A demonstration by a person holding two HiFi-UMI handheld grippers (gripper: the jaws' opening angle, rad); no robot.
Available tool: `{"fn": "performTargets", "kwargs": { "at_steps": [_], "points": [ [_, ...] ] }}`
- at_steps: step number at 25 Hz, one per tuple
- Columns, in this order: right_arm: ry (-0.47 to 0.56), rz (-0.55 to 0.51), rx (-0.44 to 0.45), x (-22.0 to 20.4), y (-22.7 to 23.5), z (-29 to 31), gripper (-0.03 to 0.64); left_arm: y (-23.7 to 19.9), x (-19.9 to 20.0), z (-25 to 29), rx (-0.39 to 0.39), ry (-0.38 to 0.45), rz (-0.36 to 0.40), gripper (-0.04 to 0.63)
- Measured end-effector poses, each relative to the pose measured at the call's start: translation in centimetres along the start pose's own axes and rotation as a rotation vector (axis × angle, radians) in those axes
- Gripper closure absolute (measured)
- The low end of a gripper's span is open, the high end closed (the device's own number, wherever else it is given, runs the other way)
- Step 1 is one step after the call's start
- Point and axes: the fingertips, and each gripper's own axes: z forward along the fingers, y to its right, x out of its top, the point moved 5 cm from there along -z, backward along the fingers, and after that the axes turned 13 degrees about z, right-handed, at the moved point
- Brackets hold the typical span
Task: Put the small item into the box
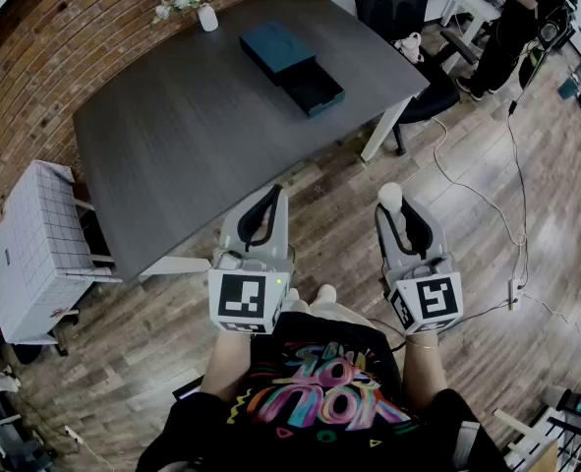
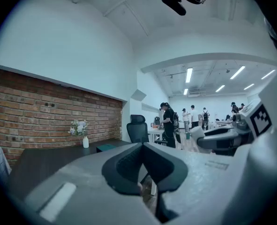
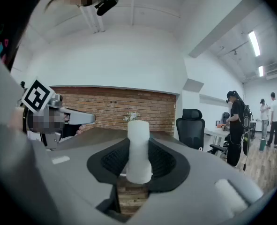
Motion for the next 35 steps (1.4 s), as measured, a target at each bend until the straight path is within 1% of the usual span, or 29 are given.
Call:
{"fn": "performTargets", "kwargs": {
  "at_steps": [5,12,13,16,19,24,27,31,33,35],
  "points": [
    [0.006,0.016,-0.018,0.0,1.4,-0.2,0.491,0.8,0.0,0.8,-0.002,-0.021,0.009,0.594],
    [0.002,0.027,0.012,-0.4,3.0,-1.0,0.49,2.4,0.5,1.6,0.012,-0.03,0.023,0.594],
    [0.002,0.027,0.02,-0.5,3.2,-1.1,0.489,2.8,0.6,1.7,0.016,-0.032,0.02,0.594],
    [-0.005,0.036,0.045,-1.0,3.8,-1.3,0.489,3.8,0.9,1.5,0.046,-0.046,-0.029,0.594],
    [-0.014,0.046,0.068,-1.5,4.0,-1.1,0.489,4.0,0.7,1.1,0.069,-0.06,-0.03,0.594],
    [-0.03,0.067,0.099,-2.2,3.8,0.0,0.489,3.1,0.0,1.2,0.1,-0.069,-0.04,0.594],
    [-0.04,0.083,0.101,-2.6,4.3,1.5,0.489,2.2,-0.3,2.4,0.101,-0.071,-0.036,0.594],
    [-0.06,0.095,0.094,-2.6,5.0,4.5,0.489,0.3,-0.9,5.0,0.085,-0.067,-0.012,0.594],
    [-0.064,0.099,0.091,-2.4,5.6,6.7,0.489,-1.1,-1.1,6.9,0.08,-0.067,-0.006,0.594],
    [-0.067,0.102,0.084,-2.0,6.5,9.2,0.489,-2.7,-1.5,9.4,0.068,-0.069,0.018,0.594]
  ]
}}
